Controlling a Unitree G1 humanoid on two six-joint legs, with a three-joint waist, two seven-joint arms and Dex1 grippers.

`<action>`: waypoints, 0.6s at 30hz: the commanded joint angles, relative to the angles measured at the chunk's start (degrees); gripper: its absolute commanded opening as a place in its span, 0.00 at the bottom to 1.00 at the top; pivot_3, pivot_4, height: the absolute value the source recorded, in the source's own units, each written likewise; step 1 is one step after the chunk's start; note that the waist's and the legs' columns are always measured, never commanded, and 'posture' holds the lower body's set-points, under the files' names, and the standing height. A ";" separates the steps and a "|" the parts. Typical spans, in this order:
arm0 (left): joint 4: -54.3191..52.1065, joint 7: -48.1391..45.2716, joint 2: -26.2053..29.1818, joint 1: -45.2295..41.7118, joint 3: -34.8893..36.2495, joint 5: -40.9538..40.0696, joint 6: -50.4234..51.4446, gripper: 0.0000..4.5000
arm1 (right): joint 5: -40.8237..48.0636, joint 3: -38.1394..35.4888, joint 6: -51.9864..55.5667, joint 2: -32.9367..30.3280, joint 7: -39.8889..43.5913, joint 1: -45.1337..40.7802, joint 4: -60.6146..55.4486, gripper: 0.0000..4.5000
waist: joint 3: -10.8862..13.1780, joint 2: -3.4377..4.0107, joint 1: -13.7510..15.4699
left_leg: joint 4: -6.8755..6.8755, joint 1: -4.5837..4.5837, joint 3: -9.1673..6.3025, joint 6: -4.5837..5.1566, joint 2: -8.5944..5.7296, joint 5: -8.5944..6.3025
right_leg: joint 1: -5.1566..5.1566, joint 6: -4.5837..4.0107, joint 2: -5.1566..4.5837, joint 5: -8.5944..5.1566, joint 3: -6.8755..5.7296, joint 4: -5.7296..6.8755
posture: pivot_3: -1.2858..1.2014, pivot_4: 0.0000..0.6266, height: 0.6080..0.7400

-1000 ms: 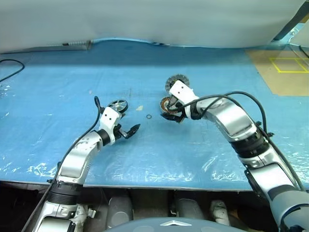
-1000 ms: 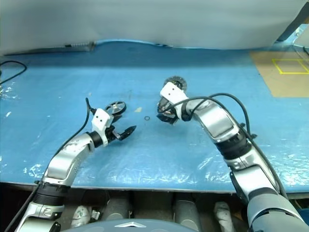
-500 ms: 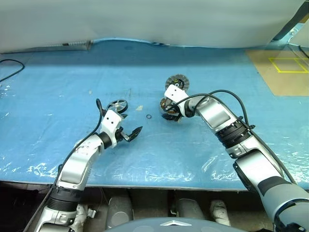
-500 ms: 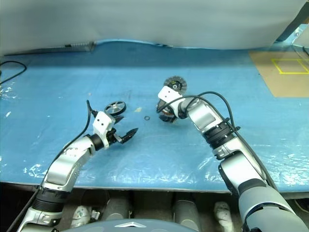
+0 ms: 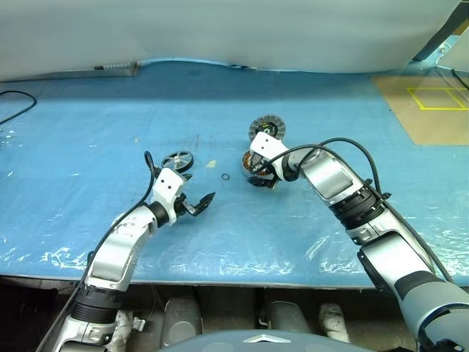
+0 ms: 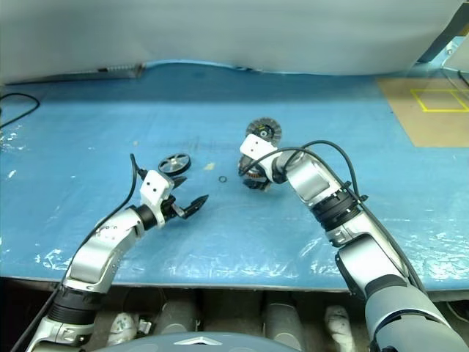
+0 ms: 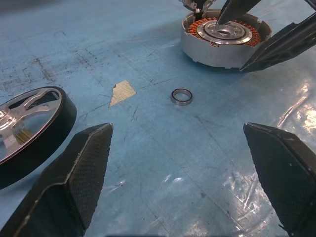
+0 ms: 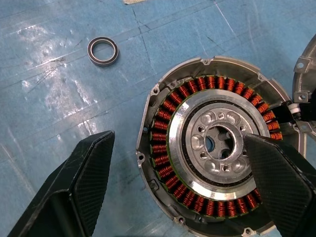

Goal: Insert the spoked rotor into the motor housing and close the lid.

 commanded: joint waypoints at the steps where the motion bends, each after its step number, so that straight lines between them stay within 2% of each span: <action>1: -2.35 0.23 0.23 0.22 0.65 -0.14 -0.72 1.00 | -0.25 -1.56 -0.21 0.45 -0.49 0.10 -2.44 0.98 | 0.00 0.00 0.00 | 0.00 0.00 0.00 0.00 0.00 0.00 | 0.00 0.00 0.00 0.00 0.00 0.00 | 0.52 0.24 1.00; 18: -1.53 1.04 -0.05 0.42 0.33 0.19 -1.25 1.00 | -0.01 -1.30 3.18 -1.12 -1.10 1.89 -8.99 0.98 | 0.00 0.00 0.05 | 0.00 0.00 0.00 0.00 0.00 0.00 | 0.00 0.00 0.00 0.00 0.00 0.00 | 0.52 0.24 1.00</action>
